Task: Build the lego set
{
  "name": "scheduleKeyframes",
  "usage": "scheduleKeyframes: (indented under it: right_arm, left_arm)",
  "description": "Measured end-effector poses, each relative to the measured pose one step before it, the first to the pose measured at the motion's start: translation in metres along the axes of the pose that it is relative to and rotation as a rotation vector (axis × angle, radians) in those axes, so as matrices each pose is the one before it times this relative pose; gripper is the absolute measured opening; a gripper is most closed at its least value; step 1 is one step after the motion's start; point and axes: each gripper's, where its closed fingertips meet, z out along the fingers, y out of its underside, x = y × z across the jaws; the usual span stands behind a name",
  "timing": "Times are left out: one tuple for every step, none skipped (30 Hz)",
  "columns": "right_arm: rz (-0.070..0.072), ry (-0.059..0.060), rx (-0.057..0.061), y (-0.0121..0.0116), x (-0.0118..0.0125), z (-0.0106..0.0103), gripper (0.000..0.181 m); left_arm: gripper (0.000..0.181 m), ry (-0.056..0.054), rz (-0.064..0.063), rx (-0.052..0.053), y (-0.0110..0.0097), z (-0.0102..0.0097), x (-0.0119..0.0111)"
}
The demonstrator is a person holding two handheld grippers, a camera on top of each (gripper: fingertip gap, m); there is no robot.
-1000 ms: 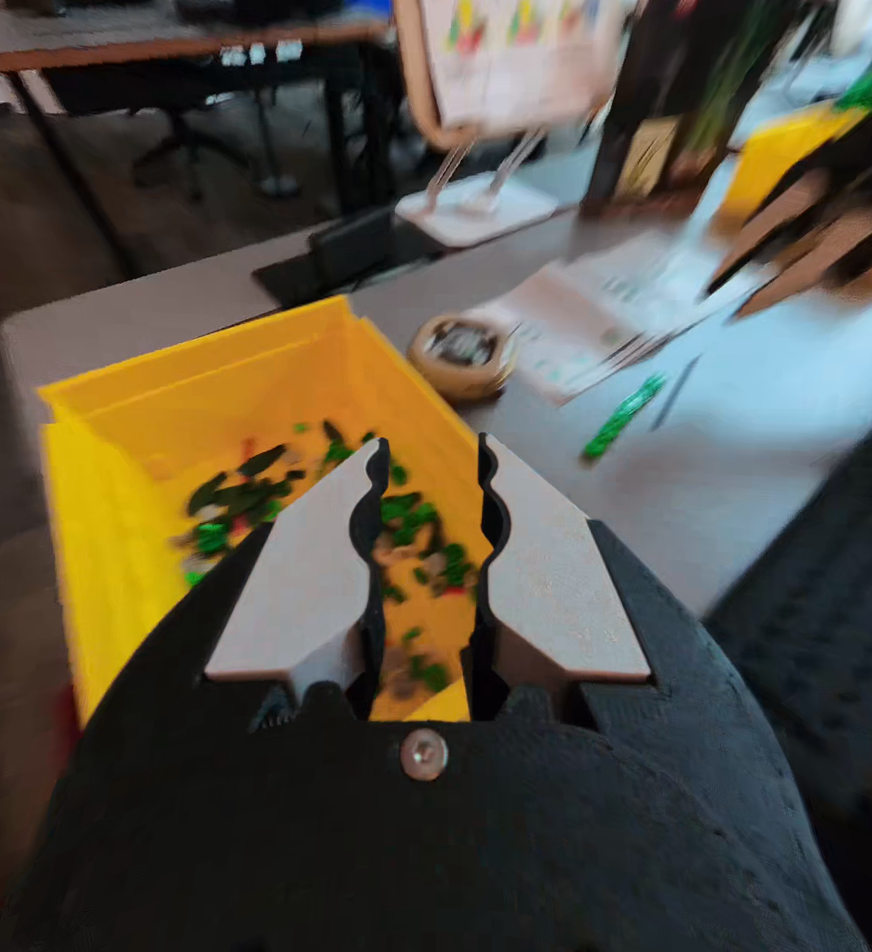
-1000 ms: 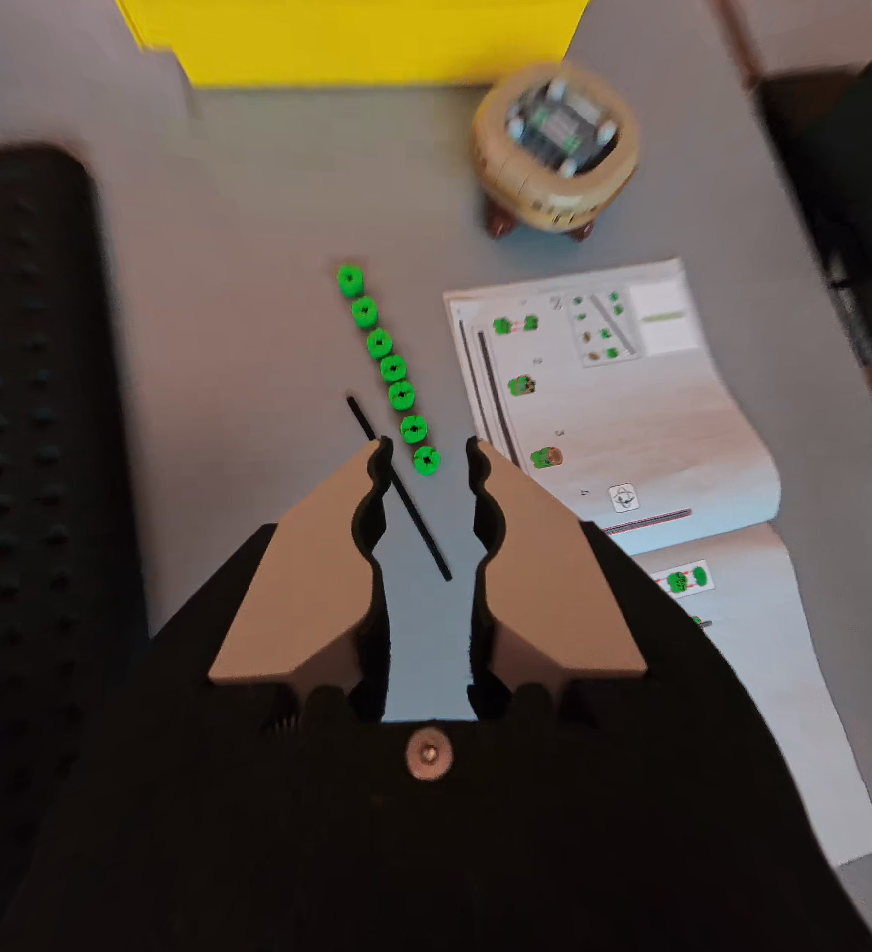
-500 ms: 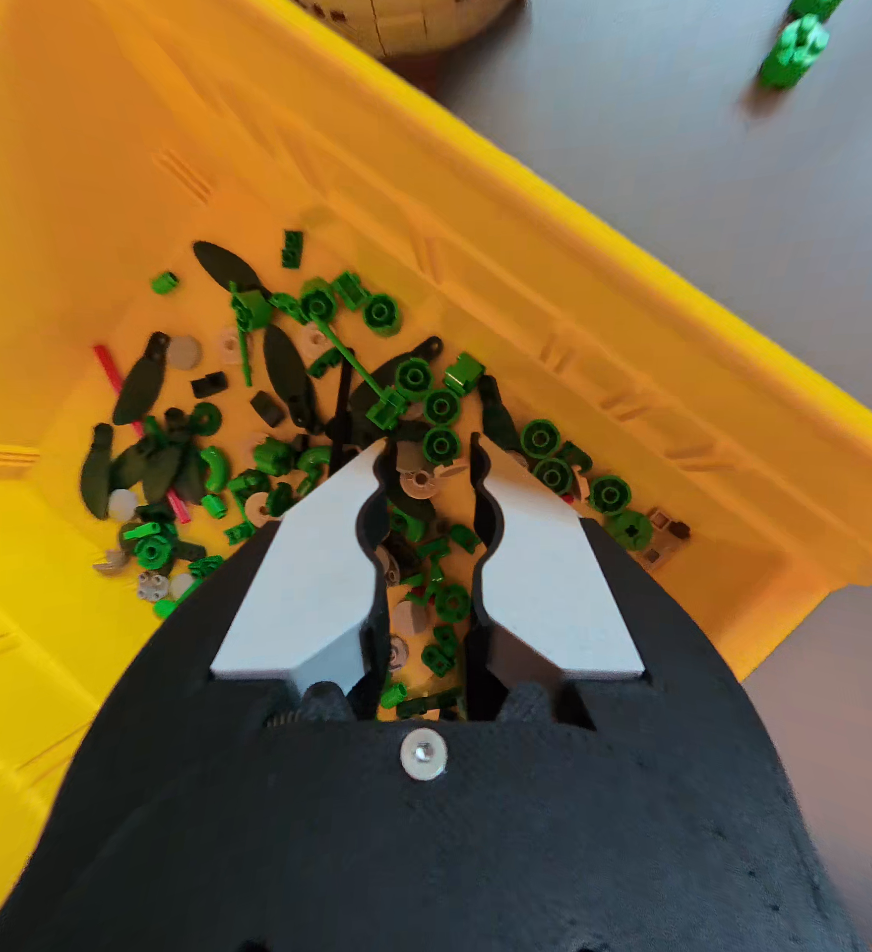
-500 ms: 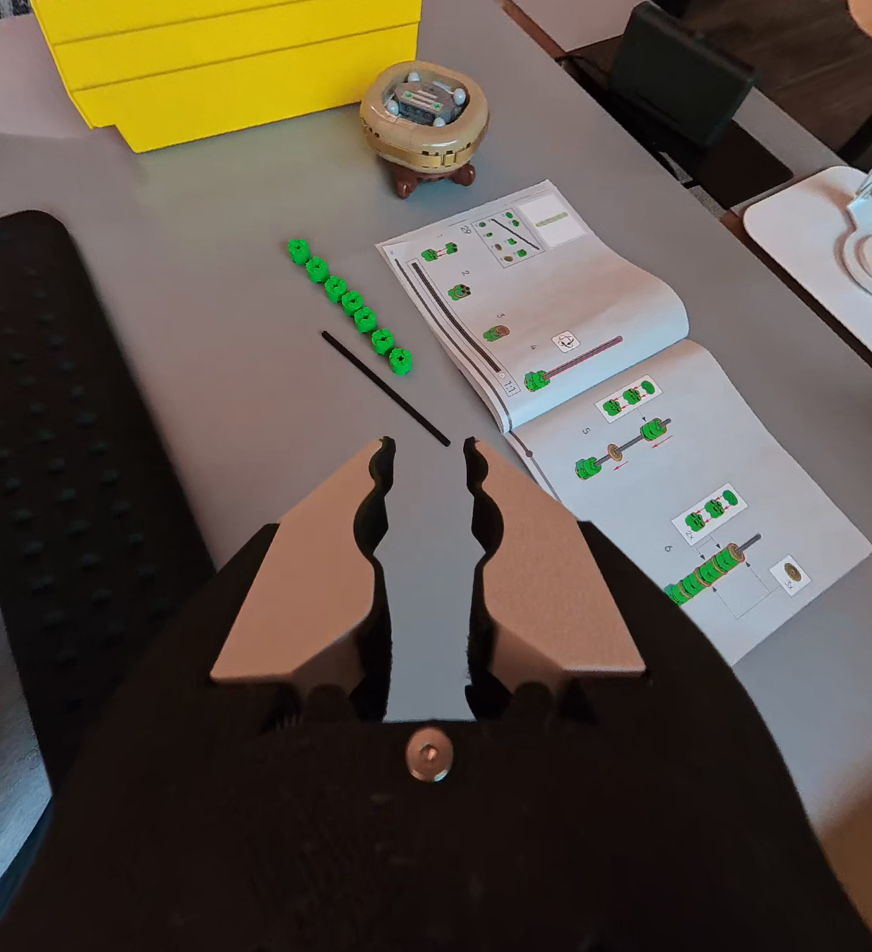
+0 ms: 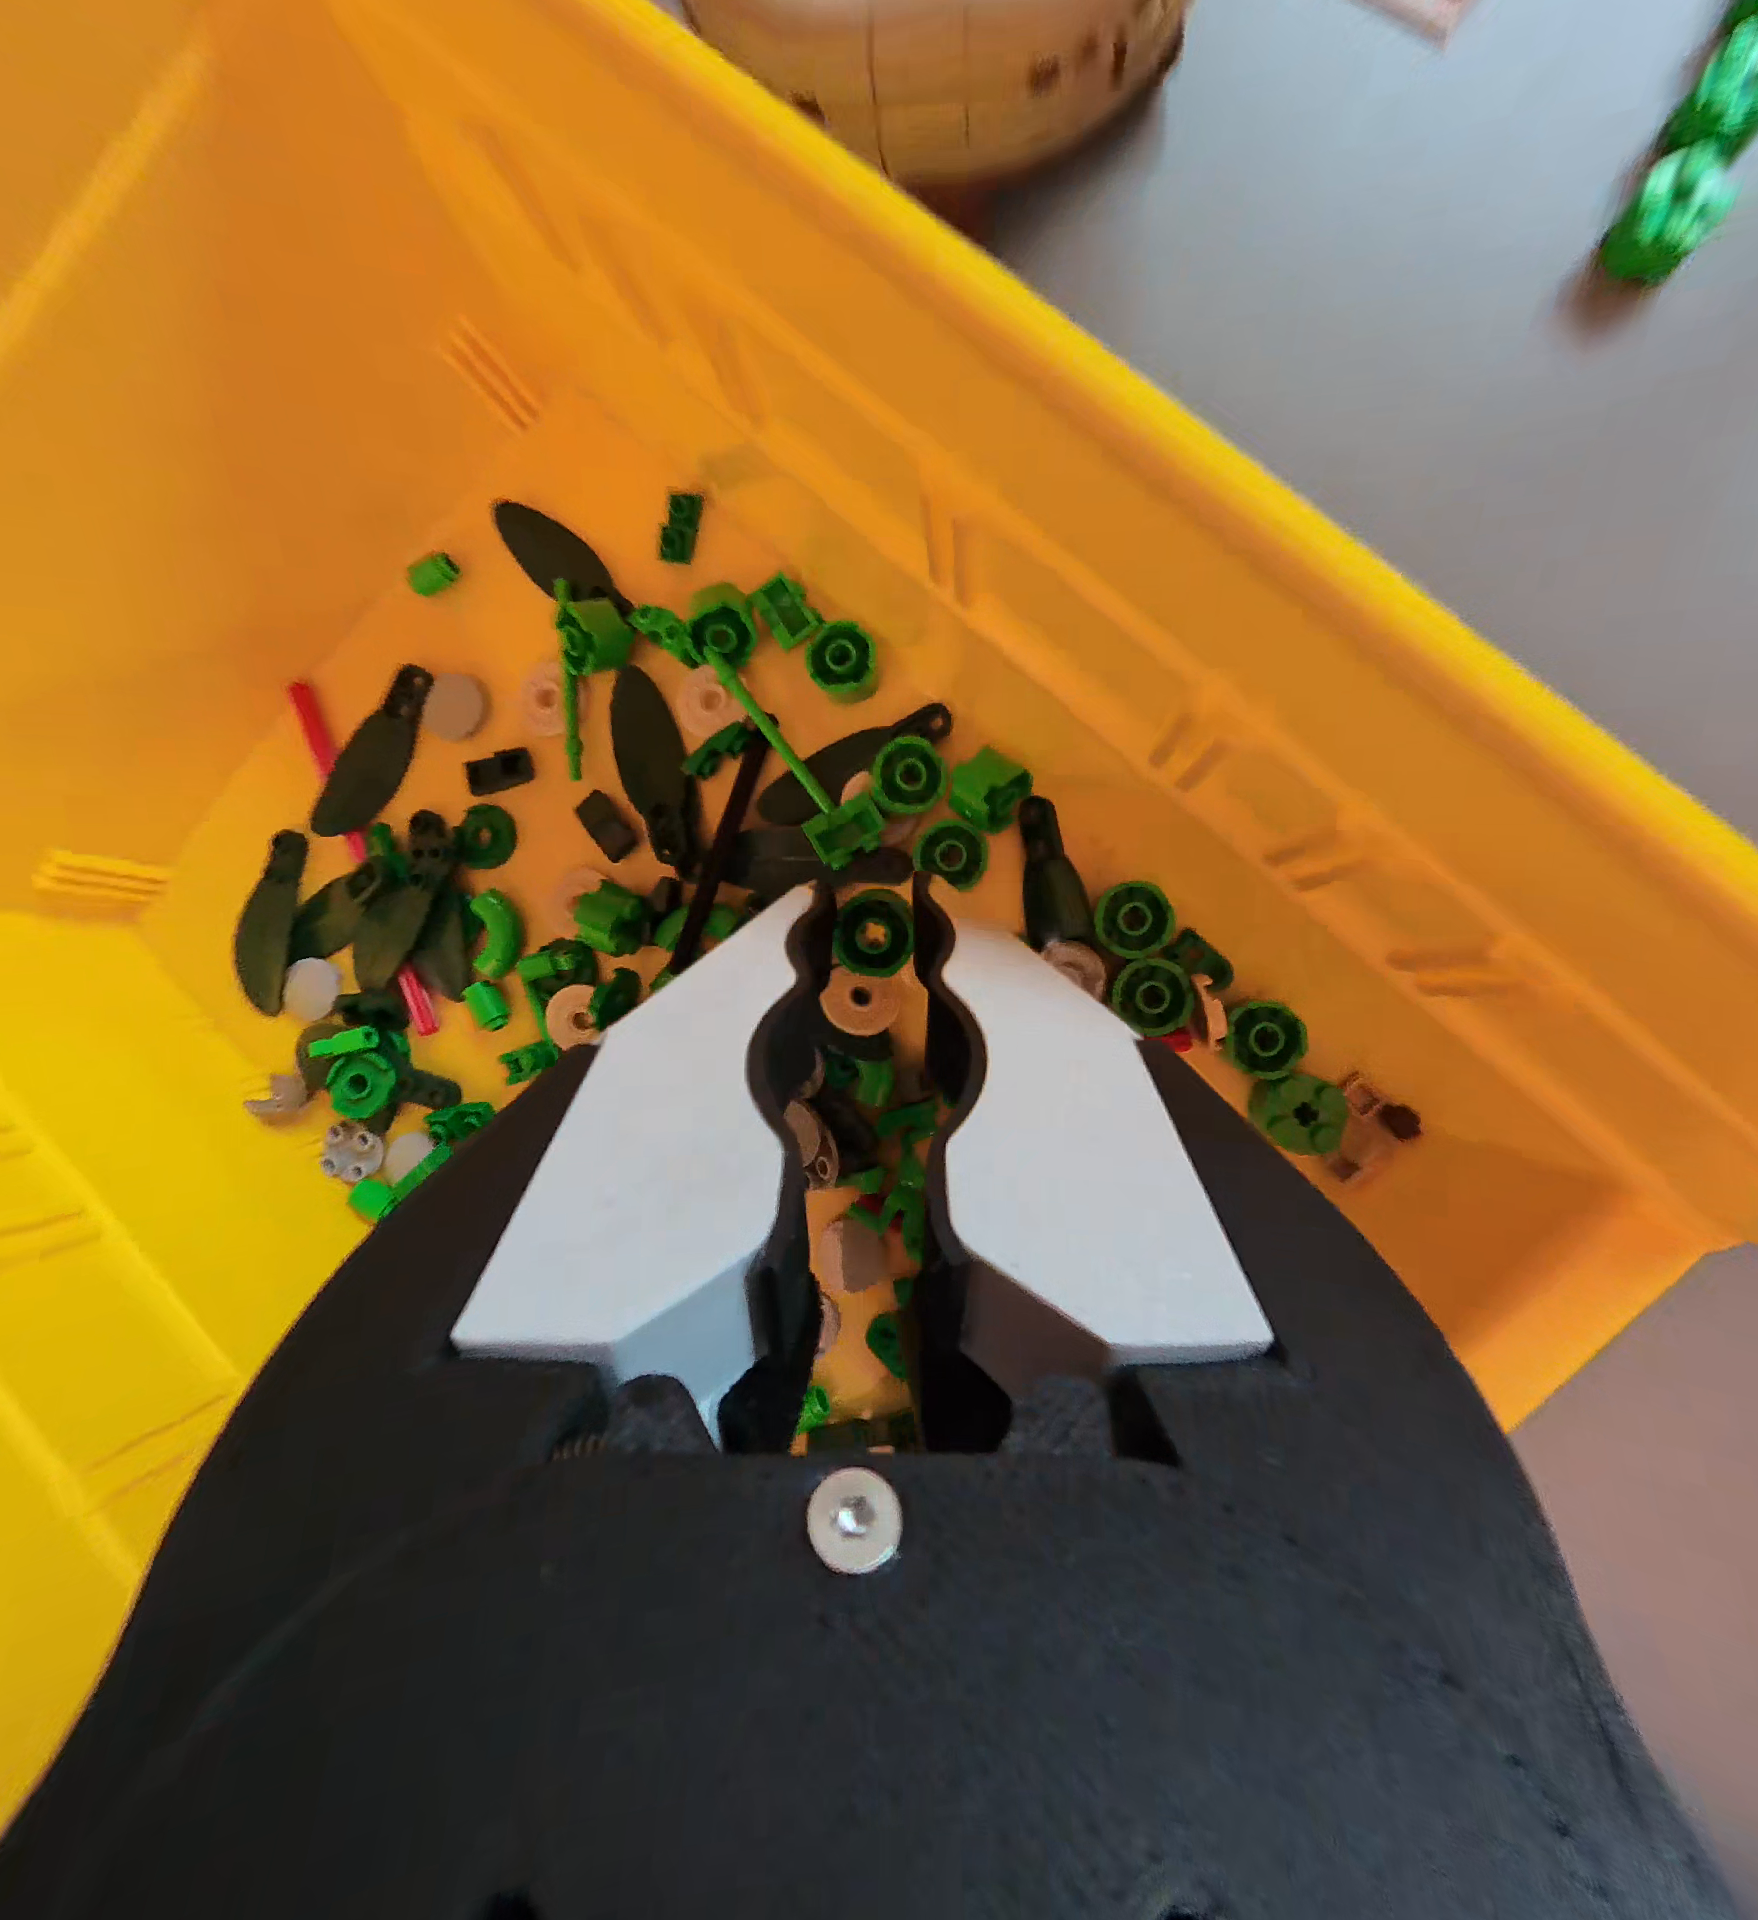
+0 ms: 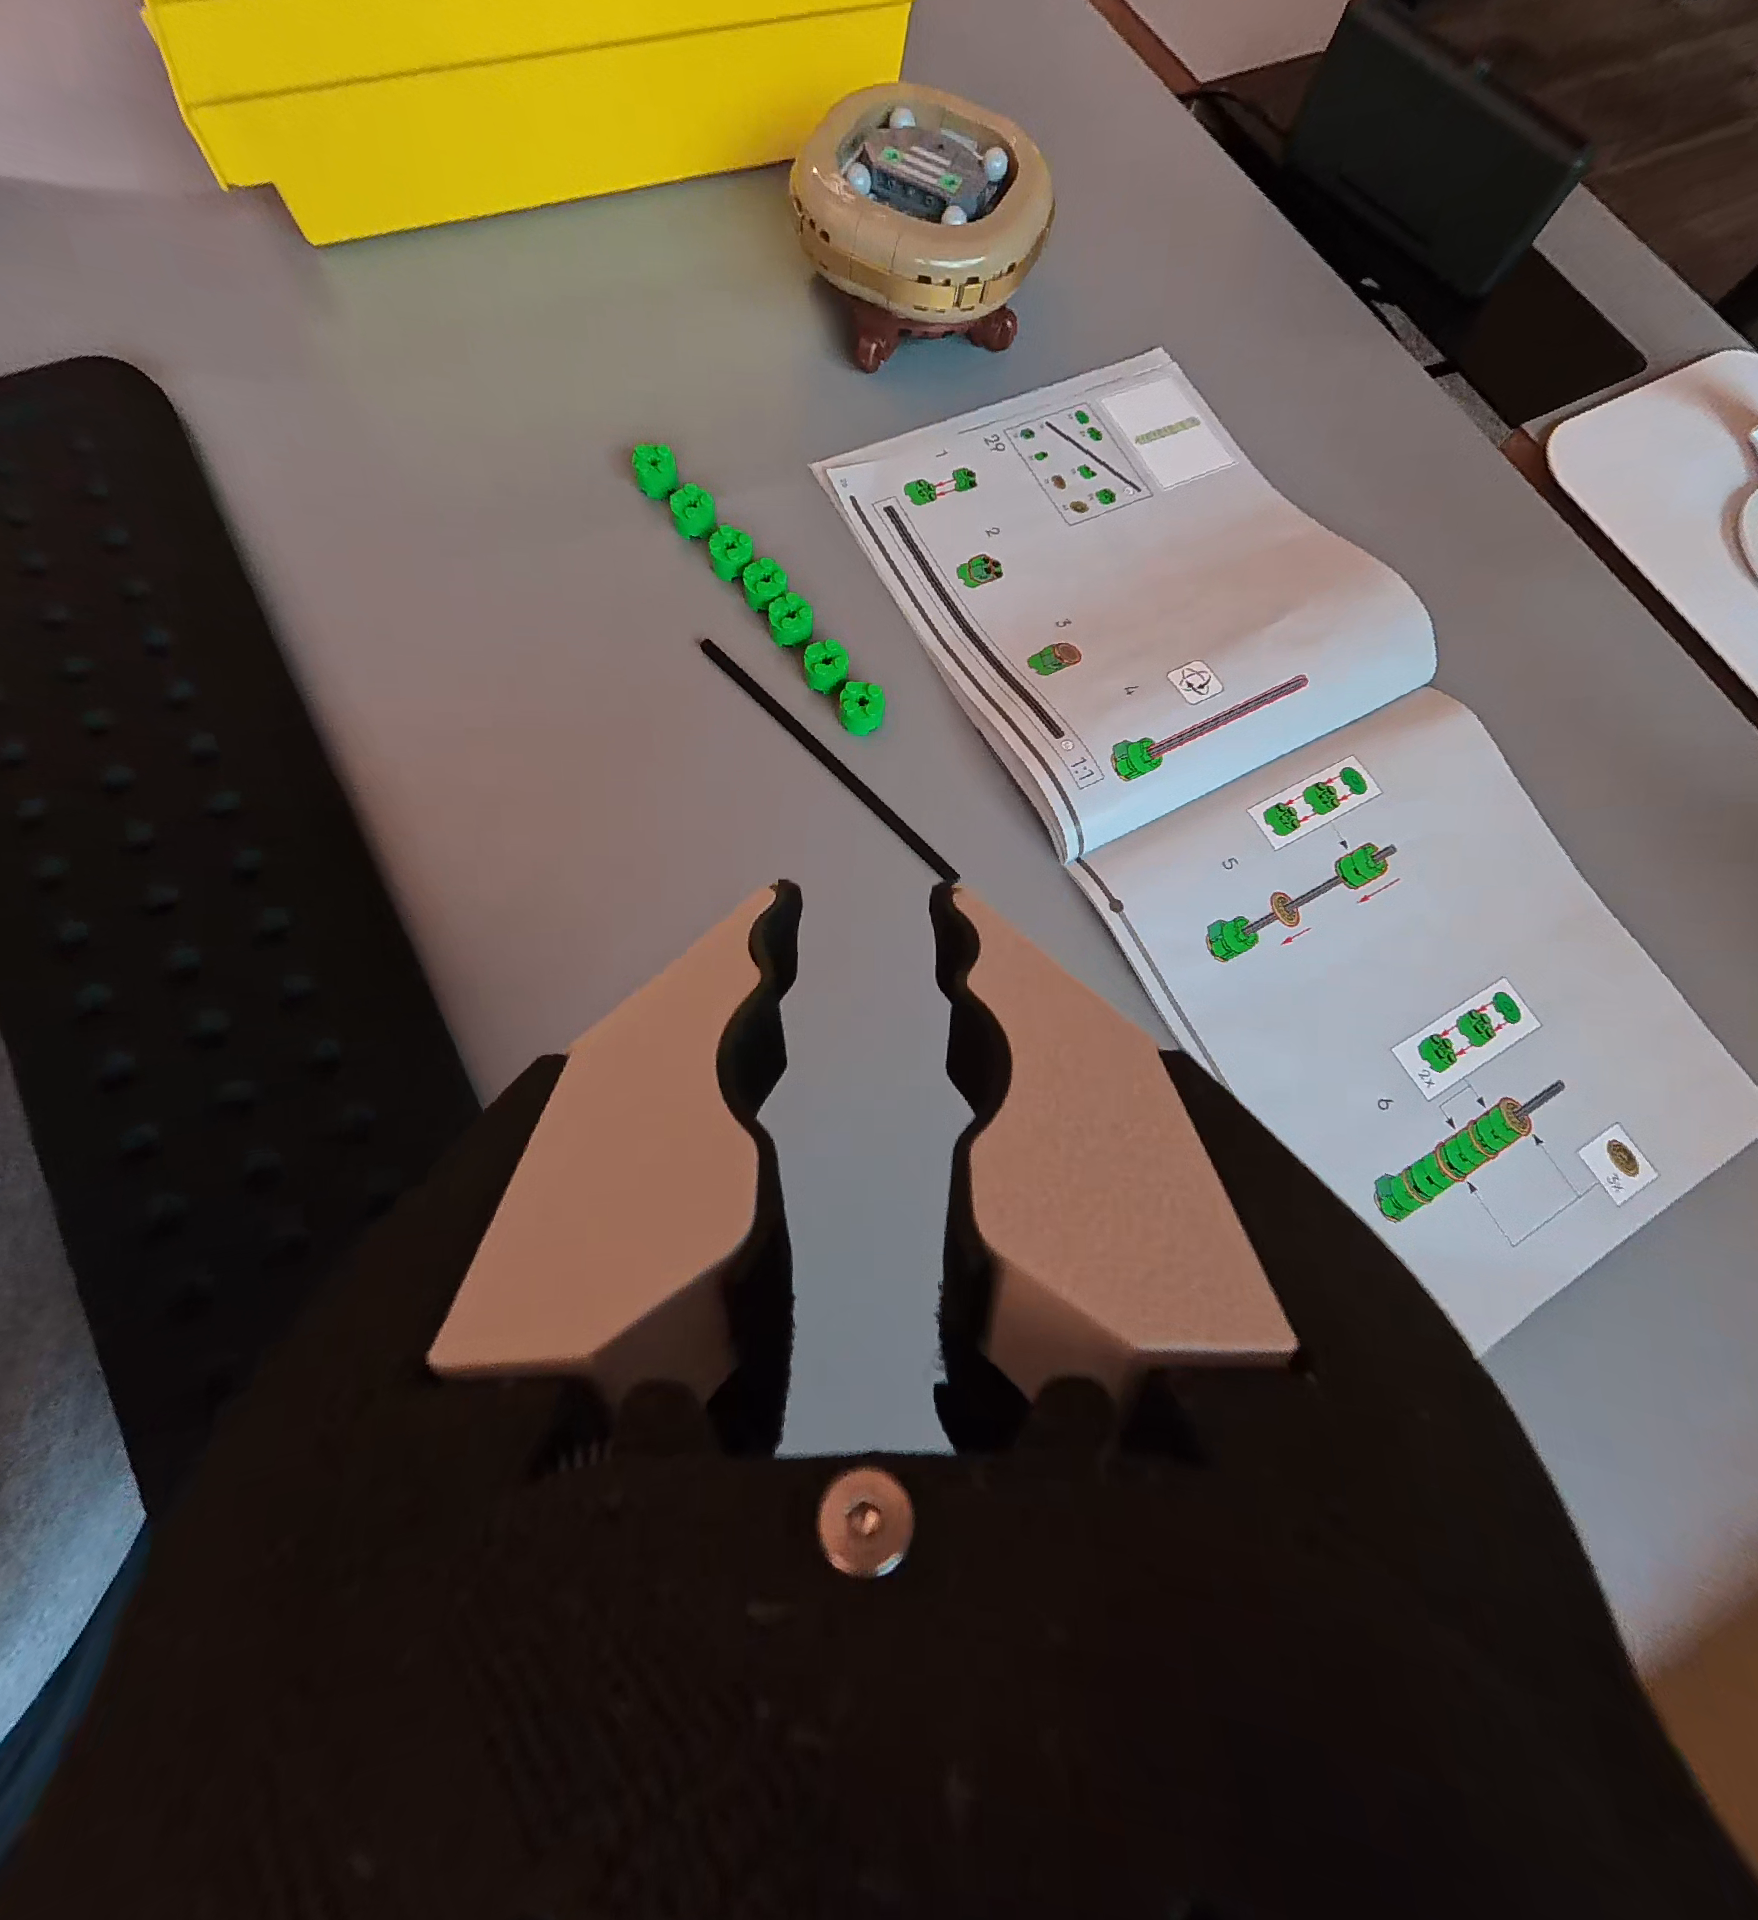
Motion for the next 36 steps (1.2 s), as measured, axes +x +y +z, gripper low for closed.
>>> scheduleKeyframes:
  right_arm:
    - [0.0027,-0.0017,0.0115,-0.00081,-0.00086,-0.00010,0.025]
    - [0.0025,-0.0044,0.0158,-0.00176,-0.00154,0.00057,0.025]
    - [0.0024,-0.0063,0.0206,-0.00261,-0.00242,0.00149,0.024]
    - [0.0001,-0.0052,0.0224,-0.00324,-0.00286,0.00237,0.024]
    - [-0.0068,-0.0025,0.0252,-0.00418,-0.00332,0.00319,0.024]
    - [-0.0146,0.0015,0.0241,-0.00464,-0.00374,0.00329,0.024]
    - [-0.0205,0.0096,0.0300,-0.00631,-0.00369,0.00333,0.024]
    - [-0.0252,0.0039,0.0418,-0.00848,-0.00584,0.00321,0.024]
    - [-0.0298,-0.0035,0.0426,-0.00877,-0.00781,0.00316,0.024]
    - [-0.0307,0.0028,0.0422,-0.00865,-0.00731,0.00329,0.025]
    - [-0.0315,0.0062,0.0432,-0.00825,-0.00708,0.00316,0.025]
    - [-0.0320,0.0057,0.0424,-0.00774,-0.00754,0.00299,0.025]
    - [-0.0364,0.0123,0.0422,-0.00753,-0.00712,0.00201,0.025]
    - [-0.0530,0.0278,0.0480,-0.00799,-0.00574,0.00062,0.025]
    - [-0.0673,0.0262,0.0450,-0.00738,-0.00649,-0.00053,0.025]
    - [-0.0733,0.0171,0.0310,-0.00575,-0.00720,-0.00128,0.025]
    - [-0.0583,0.0144,0.0207,-0.00470,-0.00623,-0.00170,0.025]
    - [-0.0372,-0.0016,0.0166,-0.00369,-0.00675,-0.00211,0.026]
    - [-0.0189,-0.0046,0.0082,-0.00183,-0.00528,-0.00260,0.027]
    - [-0.0010,-0.0068,0.0040,-0.00004,-0.00379,-0.00299,0.028]
    - [0.0108,-0.0093,-0.0042,0.00238,-0.00263,-0.00332,0.029]
    - [0.0119,0.0113,-0.0041,0.00341,0.00144,-0.00404,0.029]
    - [0.0125,0.0095,0.0031,0.00299,0.00193,-0.00436,0.030]
    - [0.0171,-0.0022,0.0041,0.00296,0.00070,-0.00415,0.029]
    - [0.0169,0.0028,0.0053,0.00290,0.00174,-0.00386,0.029]
    - [0.0159,-0.0032,0.0068,0.00236,0.00113,-0.00313,0.029]
    - [0.0148,-0.0099,0.0054,0.00212,0.00015,-0.00278,0.028]
    - [0.0109,-0.0118,0.0066,0.00177,-0.00034,-0.00209,0.027]
    - [0.0085,-0.0199,0.0047,0.00186,-0.00165,-0.00168,0.025]
    - [0.0054,-0.0261,0.0037,0.00184,-0.00292,-0.00134,0.018]
    - [0.0028,-0.0216,0.0064,0.00137,-0.00246,-0.00099,0.013]
    - [0.0035,-0.0182,0.0043,0.00108,-0.00220,-0.00085,0.008]
    - [0.0008,-0.0202,0.0017,0.00091,-0.00264,-0.00090,0.000]
    - [-0.0031,-0.0082,0.0004,0.00074,-0.00053,-0.00102,0.000]
    - [0.0013,-0.0048,0.0032,0.00049,0.00011,-0.00094,0.000]
    - [0.0095,-0.0077,0.0048,0.00032,0.00011,-0.00071,0.000]
  left_arm:
    - [0.012,-0.0203,-0.0301,0.0380,-0.00400,-0.00750,-0.00302]
    - [0.012,-0.0251,-0.0336,0.0400,-0.00439,-0.00818,-0.00361]
    - [0.012,-0.0218,-0.0387,0.0484,-0.00590,-0.00881,-0.00276]
    - [0.013,-0.0099,-0.0467,0.0592,-0.00853,-0.00938,-0.00053]
    - [0.013,0.0096,-0.0555,0.0673,-0.01081,-0.00984,0.00308]
    - [0.013,0.0345,-0.0614,0.0720,-0.01296,-0.01000,0.00837]
    - [0.013,0.0566,-0.0625,0.0795,-0.01546,-0.00967,0.01394]
    - [0.013,0.0811,-0.0526,0.0890,-0.01754,-0.00873,0.02053]
    - [0.013,0.0989,-0.0314,0.0957,-0.01830,-0.00654,0.02685]
    - [0.012,0.0838,-0.0078,0.0827,-0.01468,-0.00193,0.02823]
    - [0.012,0.0390,0.0096,0.0350,-0.00579,0.00408,0.02330]
    - [0.012,0.0203,0.0195,-0.0126,0.00265,0.00914,0.02093]
    - [0.012,0.0393,0.0150,-0.0228,0.00595,0.01324,0.02356]
    - [0.012,0.0582,-0.0095,-0.0063,0.00564,0.01676,0.02468]
    - [0.012,0.0681,-0.0435,0.0100,0.00549,0.01931,0.02236]
    - [0.012,0.0810,-0.0745,0.0149,0.00700,0.02068,0.01920]
    - [0.012,0.0896,-0.0918,0.0119,0.00858,0.02027,0.01456]
    - [0.012,0.0823,-0.0929,0.0077,0.00924,0.01870,0.00780]
    - [0.012,0.0638,-0.0810,0.0029,0.00849,0.01616,0.00097]
    - [0.011,0.0479,-0.0658,0.0037,0.00635,0.01321,-0.00304]
    - [0.012,0.0352,-0.0556,0.0070,0.00388,0.01046,-0.00420]
    - [0.011,0.0222,-0.0417,0.0050,0.00284,0.00878,-0.00419]
    - [0.011,0.0138,-0.0229,-0.0030,0.00336,0.00808,-0.00301]
    - [0.011,0.0061,-0.0131,-0.0095,0.00402,0.00732,-0.00244]
    - [0.011,0.0026,-0.0129,-0.0121,0.00405,0.00674,-0.00218]
    - [0.011,0.0084,-0.0169,-0.0109,0.00351,0.00566,-0.00099]
    - [0.011,0.0132,-0.0212,-0.0043,0.00217,0.00439,-0.00030]
    - [0.011,0.0087,-0.0215,0.0009,0.00121,0.00305,-0.00071]
    - [0.011,0.0023,-0.0169,0.0003,0.00100,0.00229,-0.00127]
    - [0.011,-0.0005,-0.0119,-0.0017,0.00124,0.00190,-0.00099]
    - [0.012,-0.0036,-0.0078,-0.0008,0.00099,0.00167,-0.00101]
    - [0.012,-0.0070,-0.0046,0.0020,0.00062,0.00146,-0.00101]
    - [0.012,-0.0088,-0.0030,0.0005,0.00066,0.00130,-0.00111]
    - [0.012,-0.0092,-0.0004,-0.0011,0.00067,0.00106,-0.00084]
    - [0.011,-0.0074,0.0027,0.0018,0.00016,0.00100,-0.00046]
    - [0.011,-0.0070,0.0016,0.0055,-0.00032,0.00085,-0.00036]
